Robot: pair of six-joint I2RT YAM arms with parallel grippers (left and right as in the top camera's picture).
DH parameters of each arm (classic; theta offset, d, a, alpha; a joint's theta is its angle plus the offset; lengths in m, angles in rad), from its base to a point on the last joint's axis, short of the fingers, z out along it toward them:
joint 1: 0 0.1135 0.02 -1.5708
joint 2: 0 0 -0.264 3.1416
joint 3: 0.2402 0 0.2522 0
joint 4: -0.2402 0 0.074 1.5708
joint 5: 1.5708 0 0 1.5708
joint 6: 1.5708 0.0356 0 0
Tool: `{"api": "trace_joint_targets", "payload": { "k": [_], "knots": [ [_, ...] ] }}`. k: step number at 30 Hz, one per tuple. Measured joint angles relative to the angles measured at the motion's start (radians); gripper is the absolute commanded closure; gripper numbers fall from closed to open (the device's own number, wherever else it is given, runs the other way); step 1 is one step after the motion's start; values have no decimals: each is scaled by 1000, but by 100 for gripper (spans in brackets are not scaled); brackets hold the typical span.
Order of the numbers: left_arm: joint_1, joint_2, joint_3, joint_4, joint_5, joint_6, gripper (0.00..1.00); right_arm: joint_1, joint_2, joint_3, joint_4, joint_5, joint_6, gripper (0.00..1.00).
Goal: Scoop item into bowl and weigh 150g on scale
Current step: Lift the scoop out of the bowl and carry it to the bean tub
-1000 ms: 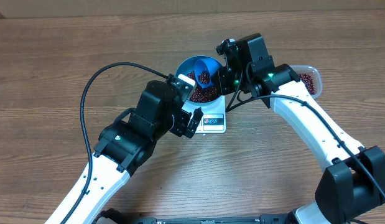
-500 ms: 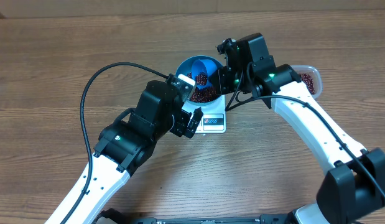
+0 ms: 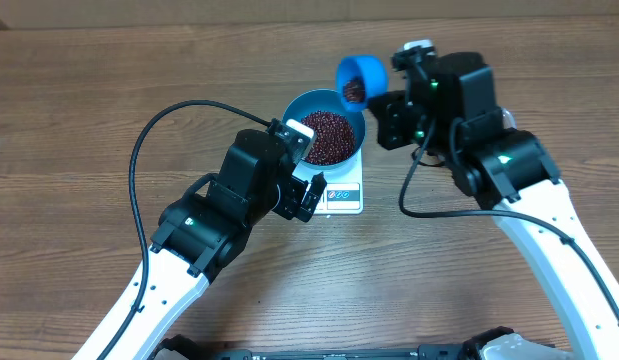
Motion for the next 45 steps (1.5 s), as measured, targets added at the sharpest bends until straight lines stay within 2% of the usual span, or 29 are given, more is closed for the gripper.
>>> {"api": "trace_joint_targets", "payload": {
  "k": [25,33,45],
  "knots": [
    [0,0,0,0,0,0,0,-430,-13,0,-148,131,-1,96],
    [0,0,0,0,0,0,0,-444,21,0,-182,249,-77,96],
    [0,0,0,0,0,0,0,-443,127,0,-220,310,-177,96]
  ]
}}
